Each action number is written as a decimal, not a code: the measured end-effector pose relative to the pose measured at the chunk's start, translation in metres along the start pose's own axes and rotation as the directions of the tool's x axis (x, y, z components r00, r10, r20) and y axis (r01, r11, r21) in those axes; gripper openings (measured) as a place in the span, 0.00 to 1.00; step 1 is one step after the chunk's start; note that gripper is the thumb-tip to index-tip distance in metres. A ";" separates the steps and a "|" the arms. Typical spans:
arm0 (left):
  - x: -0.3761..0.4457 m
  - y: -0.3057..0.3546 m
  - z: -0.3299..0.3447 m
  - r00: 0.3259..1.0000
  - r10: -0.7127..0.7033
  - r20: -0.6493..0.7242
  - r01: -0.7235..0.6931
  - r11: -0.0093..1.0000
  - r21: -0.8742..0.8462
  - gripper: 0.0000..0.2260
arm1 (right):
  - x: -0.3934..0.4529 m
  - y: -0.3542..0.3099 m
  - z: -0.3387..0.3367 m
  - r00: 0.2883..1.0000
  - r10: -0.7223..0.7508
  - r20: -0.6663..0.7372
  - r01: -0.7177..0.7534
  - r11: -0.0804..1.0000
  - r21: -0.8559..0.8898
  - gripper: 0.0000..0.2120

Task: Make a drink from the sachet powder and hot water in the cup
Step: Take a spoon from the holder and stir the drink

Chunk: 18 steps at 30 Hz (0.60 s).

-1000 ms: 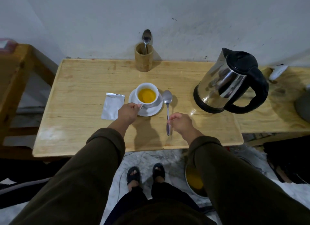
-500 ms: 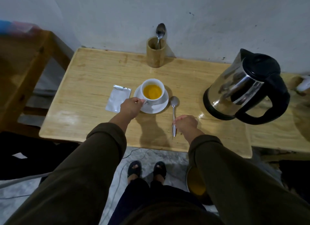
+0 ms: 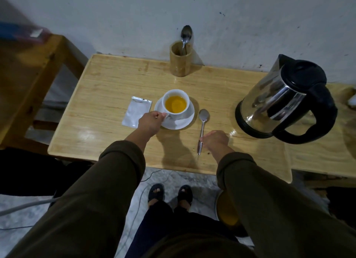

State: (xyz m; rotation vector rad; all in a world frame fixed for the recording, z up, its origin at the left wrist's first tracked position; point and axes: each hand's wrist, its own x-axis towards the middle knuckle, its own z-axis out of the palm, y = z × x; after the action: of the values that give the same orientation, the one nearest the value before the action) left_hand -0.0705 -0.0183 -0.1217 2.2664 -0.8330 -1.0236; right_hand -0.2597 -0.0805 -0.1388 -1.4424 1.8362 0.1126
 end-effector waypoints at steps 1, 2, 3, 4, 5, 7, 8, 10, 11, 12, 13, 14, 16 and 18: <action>0.000 0.000 0.000 1.000 0.004 0.000 -0.004 1.000 0.010 0.19 | 0.000 0.000 -0.002 1.000 0.000 -0.004 0.000 1.000 -0.004 0.14; 0.000 0.000 0.000 1.000 0.005 0.002 -0.005 1.000 0.016 0.19 | -0.002 0.000 -0.003 1.000 -0.003 -0.015 0.003 1.000 -0.008 0.14; 0.000 0.000 0.000 1.000 0.005 0.002 -0.005 1.000 0.015 0.19 | -0.002 0.000 -0.006 0.999 -0.008 -0.040 0.008 1.000 -0.003 0.13; 0.000 0.000 -0.001 1.000 0.003 0.009 -0.003 1.000 0.019 0.19 | -0.003 0.000 -0.008 0.998 -0.004 -0.060 0.006 1.000 0.020 0.12; 0.001 0.000 -0.001 1.000 0.008 0.014 -0.009 0.999 0.034 0.20 | -0.003 -0.001 -0.010 0.997 -0.007 -0.077 0.011 0.999 0.049 0.11; 0.001 0.001 -0.003 1.000 0.015 0.018 -0.016 0.997 0.076 0.20 | -0.007 -0.006 -0.014 0.994 -0.036 -0.106 0.046 0.995 0.092 0.10; 0.000 0.003 -0.004 1.000 0.014 0.022 -0.016 0.995 0.095 0.21 | -0.011 -0.009 -0.016 0.991 -0.050 -0.121 0.065 0.990 0.125 0.08; -0.002 0.008 -0.008 1.000 0.022 0.020 -0.024 0.988 0.152 0.21 | -0.018 -0.013 -0.017 0.985 -0.083 -0.154 0.116 0.968 0.221 0.03; -0.004 0.011 -0.011 1.000 0.030 0.004 -0.030 0.983 0.182 0.21 | -0.023 -0.016 -0.018 0.979 -0.094 -0.181 0.138 0.958 0.252 0.04; -0.007 0.014 -0.015 0.999 0.036 -0.003 -0.035 0.980 0.195 0.20 | -0.029 -0.018 -0.019 0.975 -0.098 -0.200 0.151 0.951 0.269 0.04; -0.010 0.015 -0.019 0.999 0.043 -0.015 -0.039 0.981 0.191 0.19 | -0.035 -0.019 -0.020 0.970 -0.105 -0.218 0.165 0.946 0.278 0.03; -0.015 0.014 -0.026 0.998 0.054 -0.018 -0.050 0.983 0.179 0.19 | -0.046 -0.023 -0.019 0.965 -0.122 -0.233 0.188 0.939 0.287 0.04; -0.024 0.008 -0.031 0.997 0.071 0.012 -0.072 0.981 0.182 0.19 | -0.061 -0.023 -0.019 0.960 -0.144 -0.241 0.210 0.937 0.280 0.08; -0.035 -0.009 -0.038 0.995 0.082 0.057 -0.090 0.981 0.172 0.18 | -0.078 -0.016 -0.008 0.960 -0.172 -0.222 0.236 0.922 0.306 0.07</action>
State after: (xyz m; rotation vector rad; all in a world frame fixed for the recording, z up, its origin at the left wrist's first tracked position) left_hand -0.0562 0.0201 -0.0891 2.3339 -1.0699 -1.0060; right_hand -0.2460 -0.0285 -0.0792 -1.4302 1.7380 -0.4354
